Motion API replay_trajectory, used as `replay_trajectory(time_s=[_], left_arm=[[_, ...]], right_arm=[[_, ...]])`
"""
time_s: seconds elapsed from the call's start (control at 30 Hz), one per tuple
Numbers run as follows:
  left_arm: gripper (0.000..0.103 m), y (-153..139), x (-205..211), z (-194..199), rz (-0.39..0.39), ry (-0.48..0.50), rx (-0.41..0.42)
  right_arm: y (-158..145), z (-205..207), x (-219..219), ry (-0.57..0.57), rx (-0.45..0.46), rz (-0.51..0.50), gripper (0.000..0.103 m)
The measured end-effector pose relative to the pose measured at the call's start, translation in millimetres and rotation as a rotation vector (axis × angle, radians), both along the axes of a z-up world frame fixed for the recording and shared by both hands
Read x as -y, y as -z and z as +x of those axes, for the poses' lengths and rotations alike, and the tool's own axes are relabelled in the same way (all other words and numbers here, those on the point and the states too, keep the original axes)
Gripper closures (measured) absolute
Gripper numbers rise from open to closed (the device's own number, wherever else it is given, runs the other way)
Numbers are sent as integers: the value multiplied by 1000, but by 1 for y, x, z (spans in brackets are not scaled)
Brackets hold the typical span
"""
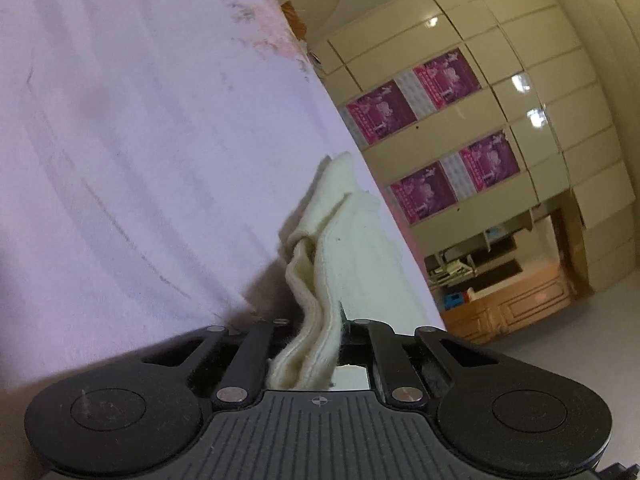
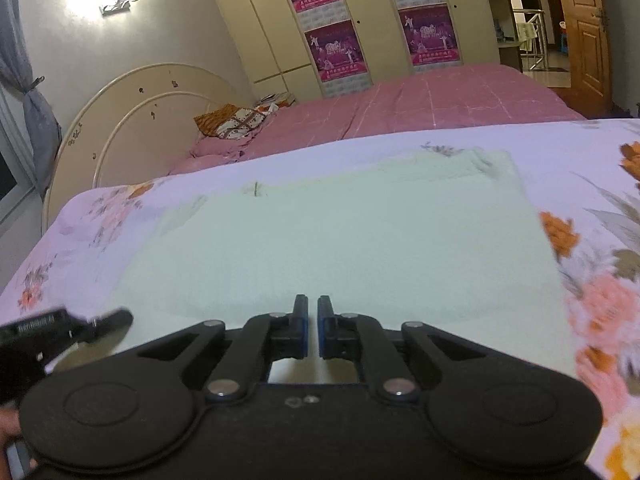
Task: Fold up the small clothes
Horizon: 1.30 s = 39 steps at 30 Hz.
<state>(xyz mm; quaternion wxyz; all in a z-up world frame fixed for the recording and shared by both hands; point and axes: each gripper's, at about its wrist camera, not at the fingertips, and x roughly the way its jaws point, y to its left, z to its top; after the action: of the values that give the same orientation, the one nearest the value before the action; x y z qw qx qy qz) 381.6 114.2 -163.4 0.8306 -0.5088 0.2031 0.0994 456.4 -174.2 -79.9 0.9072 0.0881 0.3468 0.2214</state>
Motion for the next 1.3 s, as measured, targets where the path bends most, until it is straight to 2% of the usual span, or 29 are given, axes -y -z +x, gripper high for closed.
replay_trajectory(time_s=[0.1,0.2,0.23,0.33,0.47,0.6,0.7,0.8,1.0,1.1,1.17,1.2,1.23,1.27,1.3], left_arm=[[95,-3,5,-1,2,-16,47],[96,4,7,12,25,-15,-24],[96,6,5,15,16,-14,-21],[96,-4,3,19,54,13,-20],[96,-29,7,23,126,62,18],[96,-68,21,35,239,160,37],[96,-101,36,46,348,258,44],[96,-132,61,65,469,362,47],[95,-163,119,105,597,561,34],[95,-161,152,116,601,637,1],[95,-150,179,121,588,727,-23],[95,-145,193,111,587,776,-44],[92,-143,205,110,605,821,-64],[76,-148,212,103,633,860,-53],[66,-154,210,92,640,881,-8]], right_arm=[[-4,4,-7,-11,21,9,97],[3,6,-18,-41,23,-27,98],[11,12,-23,-36,-9,-79,100],[14,14,-24,-33,-10,-87,103],[15,11,-23,-29,-5,-82,103],[15,12,-19,-23,-17,-64,103],[12,20,-12,-9,-51,-4,103],[5,19,18,40,-76,143,94],[-4,10,100,196,-100,377,94],[-4,2,138,251,-109,455,94],[-4,-5,156,273,-113,459,93],[-4,-8,163,280,-114,450,91],[-3,-12,169,282,-117,447,88],[-1,-14,173,283,-124,447,86],[1,-16,177,283,-131,449,81]])
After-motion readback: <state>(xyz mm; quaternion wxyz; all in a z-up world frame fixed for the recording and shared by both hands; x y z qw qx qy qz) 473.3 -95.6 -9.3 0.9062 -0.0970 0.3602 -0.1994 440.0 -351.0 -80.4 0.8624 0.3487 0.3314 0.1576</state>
